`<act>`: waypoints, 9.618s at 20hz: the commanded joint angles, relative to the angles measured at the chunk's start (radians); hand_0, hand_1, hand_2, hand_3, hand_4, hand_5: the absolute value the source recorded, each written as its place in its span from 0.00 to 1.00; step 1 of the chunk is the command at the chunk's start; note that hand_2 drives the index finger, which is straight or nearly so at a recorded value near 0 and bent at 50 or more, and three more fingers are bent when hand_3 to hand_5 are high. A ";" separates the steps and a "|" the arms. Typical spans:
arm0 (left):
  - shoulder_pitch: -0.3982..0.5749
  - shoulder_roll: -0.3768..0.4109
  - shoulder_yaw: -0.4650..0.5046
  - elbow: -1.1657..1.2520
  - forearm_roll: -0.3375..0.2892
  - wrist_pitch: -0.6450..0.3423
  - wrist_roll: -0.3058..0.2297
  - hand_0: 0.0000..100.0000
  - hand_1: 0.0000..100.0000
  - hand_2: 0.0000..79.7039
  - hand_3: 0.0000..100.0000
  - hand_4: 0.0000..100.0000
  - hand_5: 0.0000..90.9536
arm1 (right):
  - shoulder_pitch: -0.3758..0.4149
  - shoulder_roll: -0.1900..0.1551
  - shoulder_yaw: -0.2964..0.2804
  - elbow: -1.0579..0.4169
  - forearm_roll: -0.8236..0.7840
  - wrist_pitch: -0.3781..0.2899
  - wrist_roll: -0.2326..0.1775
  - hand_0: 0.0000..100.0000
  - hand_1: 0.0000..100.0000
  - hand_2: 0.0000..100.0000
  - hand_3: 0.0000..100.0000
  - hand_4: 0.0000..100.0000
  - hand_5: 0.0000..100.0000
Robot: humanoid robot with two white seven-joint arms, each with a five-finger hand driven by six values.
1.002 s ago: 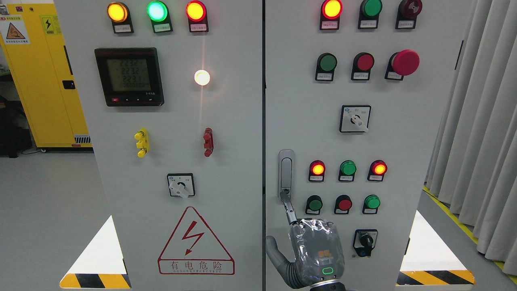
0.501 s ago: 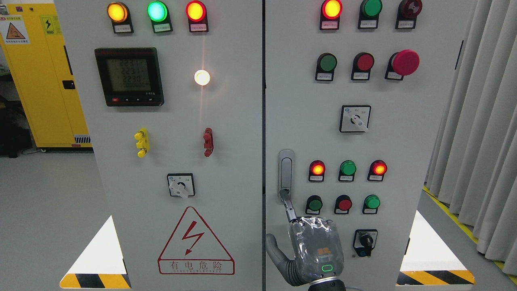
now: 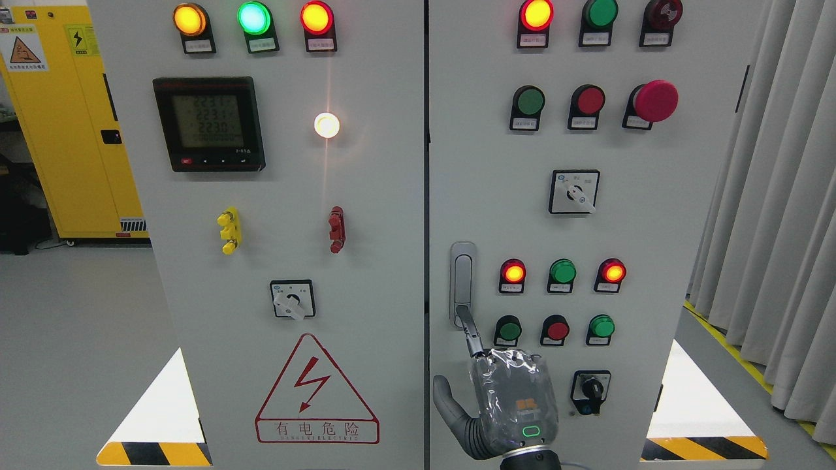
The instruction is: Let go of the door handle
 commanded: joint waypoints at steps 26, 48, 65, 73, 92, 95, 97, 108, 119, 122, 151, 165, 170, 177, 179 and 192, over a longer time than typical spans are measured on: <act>0.000 0.000 0.000 0.000 0.000 0.001 0.000 0.12 0.56 0.00 0.00 0.00 0.00 | 0.005 0.001 0.004 0.015 -0.001 0.004 0.006 0.52 0.36 0.04 1.00 1.00 1.00; 0.000 0.000 0.000 0.000 0.000 -0.001 0.000 0.12 0.56 0.00 0.00 0.00 0.00 | 0.006 0.001 0.003 0.019 -0.001 0.007 0.038 0.54 0.37 0.05 1.00 1.00 1.00; 0.000 0.000 0.000 0.000 0.000 0.001 0.000 0.12 0.56 0.00 0.00 0.00 0.00 | 0.008 0.003 0.004 0.031 -0.005 0.016 0.042 0.54 0.37 0.07 1.00 1.00 1.00; 0.000 0.000 -0.001 0.000 0.000 0.001 0.000 0.12 0.56 0.00 0.00 0.00 0.00 | 0.015 0.003 0.004 0.033 -0.006 0.024 0.042 0.54 0.37 0.07 1.00 1.00 1.00; 0.000 0.000 0.000 0.000 0.000 0.001 0.000 0.12 0.56 0.00 0.00 0.00 0.00 | 0.022 0.003 0.004 0.033 -0.008 0.027 0.040 0.54 0.37 0.07 1.00 1.00 1.00; 0.000 0.000 0.000 0.000 0.000 -0.001 0.000 0.12 0.56 0.00 0.00 0.00 0.00 | 0.022 0.003 0.004 0.031 -0.008 0.027 0.040 0.54 0.37 0.07 1.00 1.00 1.00; 0.000 0.000 0.000 0.000 0.000 0.001 0.000 0.12 0.56 0.00 0.00 0.00 0.00 | 0.022 0.003 0.006 0.027 -0.009 0.024 0.037 0.54 0.37 0.07 1.00 1.00 1.00; 0.000 0.000 0.000 0.000 0.000 -0.001 0.000 0.12 0.56 0.00 0.00 0.00 0.00 | 0.022 0.003 0.011 -0.008 -0.008 0.022 0.026 0.54 0.37 0.07 1.00 1.00 1.00; 0.000 0.000 0.000 0.000 0.000 0.001 0.000 0.12 0.56 0.00 0.00 0.00 0.00 | 0.025 0.001 0.011 -0.021 -0.008 0.019 -0.003 0.54 0.37 0.14 1.00 1.00 1.00; 0.000 0.000 0.000 0.000 0.000 0.001 0.000 0.12 0.56 0.00 0.00 0.00 0.00 | 0.025 0.001 0.009 -0.022 -0.009 0.018 -0.014 0.54 0.38 0.19 1.00 1.00 1.00; 0.000 0.000 0.000 0.000 0.000 0.001 0.000 0.12 0.56 0.00 0.00 0.00 0.00 | -0.021 -0.002 -0.066 -0.128 -0.051 -0.008 0.034 0.42 0.13 0.97 1.00 1.00 1.00; 0.000 0.000 -0.001 0.000 0.000 0.001 0.000 0.12 0.56 0.00 0.00 0.00 0.00 | -0.112 0.001 -0.046 -0.084 -0.041 -0.005 0.069 0.36 0.18 0.97 1.00 1.00 1.00; 0.000 0.000 0.000 0.000 0.000 -0.001 0.000 0.12 0.56 0.00 0.00 0.00 0.00 | -0.136 0.001 -0.046 -0.070 -0.041 -0.005 0.086 0.36 0.19 0.97 1.00 1.00 1.00; 0.000 0.000 0.000 0.000 0.000 -0.001 0.000 0.12 0.56 0.00 0.00 0.00 0.00 | -0.155 0.001 -0.048 -0.059 -0.041 -0.001 0.094 0.34 0.26 0.98 1.00 1.00 1.00; 0.000 0.000 0.000 0.000 0.000 0.001 0.000 0.12 0.56 0.00 0.00 0.00 0.00 | -0.158 0.001 -0.046 -0.059 -0.043 -0.001 0.094 0.34 0.27 0.97 1.00 1.00 1.00; 0.000 0.000 0.000 0.000 0.000 0.001 0.000 0.12 0.56 0.00 0.00 0.00 0.00 | -0.179 0.003 -0.055 -0.018 -0.038 0.006 0.094 0.37 0.28 0.97 1.00 1.00 1.00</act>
